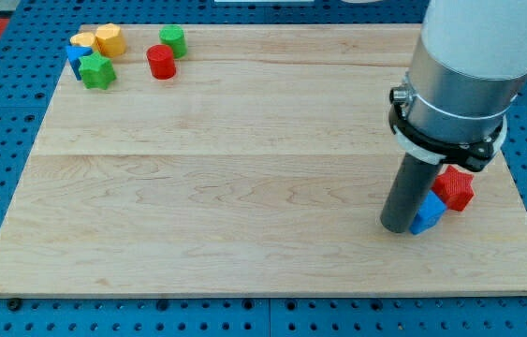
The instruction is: Slide the yellow heart below the green circle
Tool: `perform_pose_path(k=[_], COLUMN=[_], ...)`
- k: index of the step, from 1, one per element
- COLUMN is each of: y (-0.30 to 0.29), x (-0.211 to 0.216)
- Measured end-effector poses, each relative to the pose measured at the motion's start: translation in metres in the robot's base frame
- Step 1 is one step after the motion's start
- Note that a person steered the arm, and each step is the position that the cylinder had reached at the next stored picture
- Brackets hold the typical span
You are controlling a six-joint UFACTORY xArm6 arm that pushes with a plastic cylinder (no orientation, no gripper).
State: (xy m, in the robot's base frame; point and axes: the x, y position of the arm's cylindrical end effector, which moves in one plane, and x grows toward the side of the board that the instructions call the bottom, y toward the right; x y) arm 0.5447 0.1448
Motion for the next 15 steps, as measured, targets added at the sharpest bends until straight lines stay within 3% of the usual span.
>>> perform_pose_path(k=[1, 4, 7, 9, 10, 15], y=[-0.026, -0.278, -0.446, -0.449, -0.429, -0.259], x=[-0.002, -0.110, -0.208, -0.285, -0.299, -0.288])
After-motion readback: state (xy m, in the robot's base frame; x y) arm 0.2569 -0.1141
